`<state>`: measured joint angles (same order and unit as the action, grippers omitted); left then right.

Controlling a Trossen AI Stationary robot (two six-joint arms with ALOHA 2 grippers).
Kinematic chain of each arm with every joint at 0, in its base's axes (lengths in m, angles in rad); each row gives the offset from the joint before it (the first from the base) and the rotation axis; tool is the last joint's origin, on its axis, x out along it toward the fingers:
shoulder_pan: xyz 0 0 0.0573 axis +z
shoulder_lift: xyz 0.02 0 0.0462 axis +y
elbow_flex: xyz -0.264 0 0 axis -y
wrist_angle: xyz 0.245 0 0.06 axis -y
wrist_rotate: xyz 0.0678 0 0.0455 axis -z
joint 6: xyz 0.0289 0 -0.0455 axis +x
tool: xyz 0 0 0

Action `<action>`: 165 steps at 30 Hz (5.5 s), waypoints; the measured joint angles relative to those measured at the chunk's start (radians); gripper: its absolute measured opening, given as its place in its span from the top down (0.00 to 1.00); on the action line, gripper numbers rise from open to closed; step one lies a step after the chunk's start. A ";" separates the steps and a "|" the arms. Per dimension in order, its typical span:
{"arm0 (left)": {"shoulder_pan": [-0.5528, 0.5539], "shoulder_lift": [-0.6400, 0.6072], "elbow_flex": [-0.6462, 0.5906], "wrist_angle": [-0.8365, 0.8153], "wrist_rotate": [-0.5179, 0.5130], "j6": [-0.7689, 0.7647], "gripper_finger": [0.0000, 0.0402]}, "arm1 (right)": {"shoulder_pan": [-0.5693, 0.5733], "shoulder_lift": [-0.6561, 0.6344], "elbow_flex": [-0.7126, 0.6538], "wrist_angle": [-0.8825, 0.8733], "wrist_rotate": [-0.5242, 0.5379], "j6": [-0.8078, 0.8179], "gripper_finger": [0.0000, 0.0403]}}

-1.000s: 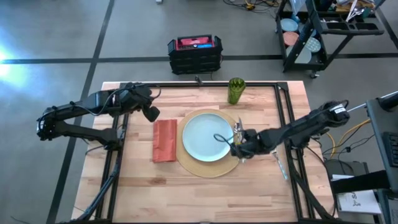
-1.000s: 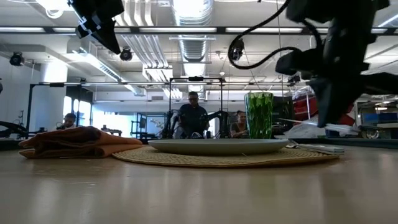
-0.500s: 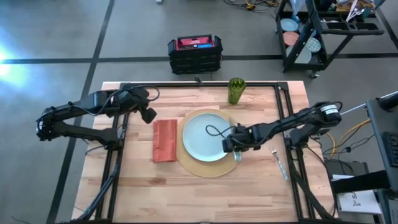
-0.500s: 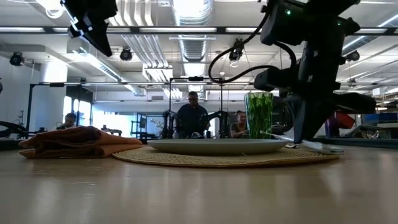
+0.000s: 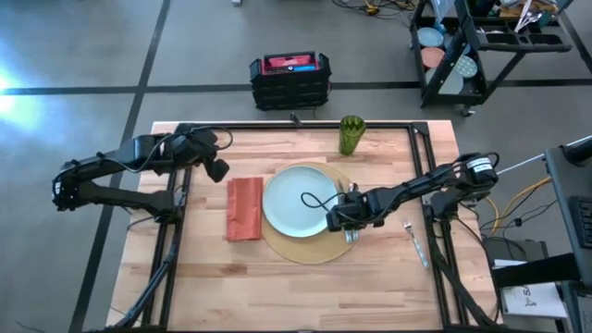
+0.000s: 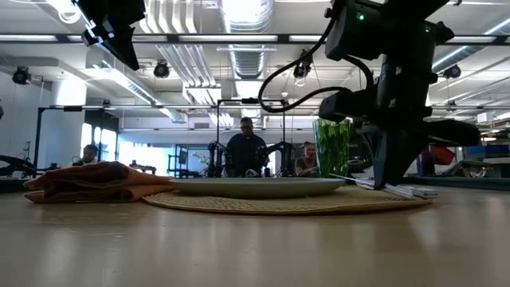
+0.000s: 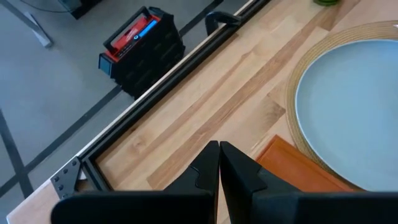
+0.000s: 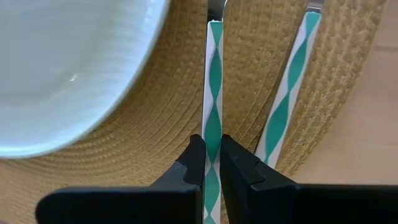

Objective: Set table place
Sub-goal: Put the blue table knife beside the white plate on the brown table mat, then put the blue fork on the orange table napkin, then adjust the green cup

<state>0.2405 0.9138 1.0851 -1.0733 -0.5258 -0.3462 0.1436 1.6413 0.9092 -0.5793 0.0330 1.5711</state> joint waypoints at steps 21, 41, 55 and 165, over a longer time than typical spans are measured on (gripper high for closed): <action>0.000 0.000 -0.001 -0.001 -0.012 0.001 1.00 | 0.081 -0.070 0.242 -0.621 0.128 -0.014 0.57; 0.000 0.036 -0.001 0.122 0.011 0.023 1.00 | 0.506 -0.254 -0.125 -0.540 -0.070 0.442 0.61; 0.000 0.108 -0.001 0.166 0.049 -0.028 1.00 | 0.582 -0.418 -0.384 -0.364 -0.146 0.502 0.63; -0.180 -0.051 -0.360 0.364 0.342 -0.306 1.00 | -0.179 0.562 1.442 -0.997 0.353 -1.285 0.72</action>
<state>0.0607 0.8626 0.7251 -0.7089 -0.1839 -0.6525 -0.0353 2.2030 2.3508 -1.5763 0.3864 0.2862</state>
